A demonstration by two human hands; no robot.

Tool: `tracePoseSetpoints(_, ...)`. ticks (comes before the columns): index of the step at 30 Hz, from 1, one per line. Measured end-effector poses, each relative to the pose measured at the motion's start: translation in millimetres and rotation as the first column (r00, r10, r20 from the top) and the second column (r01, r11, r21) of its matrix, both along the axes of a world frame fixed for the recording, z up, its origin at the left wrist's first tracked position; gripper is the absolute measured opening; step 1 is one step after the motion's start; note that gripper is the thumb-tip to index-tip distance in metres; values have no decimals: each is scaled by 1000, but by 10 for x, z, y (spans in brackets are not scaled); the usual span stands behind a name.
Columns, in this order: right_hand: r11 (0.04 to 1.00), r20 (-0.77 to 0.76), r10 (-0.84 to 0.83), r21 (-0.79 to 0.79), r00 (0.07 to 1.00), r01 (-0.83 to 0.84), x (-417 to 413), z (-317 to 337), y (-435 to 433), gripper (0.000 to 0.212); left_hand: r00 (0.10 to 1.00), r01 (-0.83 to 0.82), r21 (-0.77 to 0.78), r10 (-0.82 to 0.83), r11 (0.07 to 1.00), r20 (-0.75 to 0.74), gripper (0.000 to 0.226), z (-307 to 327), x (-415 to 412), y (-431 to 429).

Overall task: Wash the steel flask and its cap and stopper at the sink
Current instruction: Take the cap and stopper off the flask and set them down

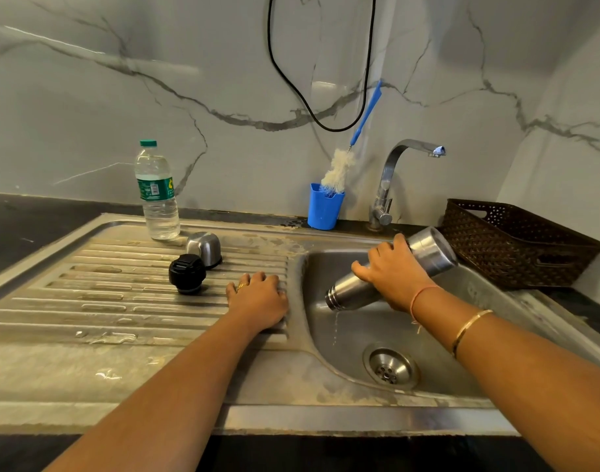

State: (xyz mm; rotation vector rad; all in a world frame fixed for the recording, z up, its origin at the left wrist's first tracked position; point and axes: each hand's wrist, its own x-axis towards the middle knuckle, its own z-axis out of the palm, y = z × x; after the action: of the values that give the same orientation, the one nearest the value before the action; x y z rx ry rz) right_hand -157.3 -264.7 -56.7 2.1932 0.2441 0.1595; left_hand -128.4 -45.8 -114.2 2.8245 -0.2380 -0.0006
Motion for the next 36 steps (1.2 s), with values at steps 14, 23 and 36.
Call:
tracePoseSetpoints(14,1000,14,8,20,1000,-9,9,60,134,69,1000,-4,-12,4,1000,3,46,-17,19,-3)
tracePoseSetpoints(23,983,161,-109,166,981,82,52,330,98,59,1000,-8,-14,8,1000,7,46,0,6,-8)
tracePoseSetpoints(36,984,-58,-150,86,987,155,9,-65,79,68,1000,1,-16,-1,1000,10,46,-14,0,8)
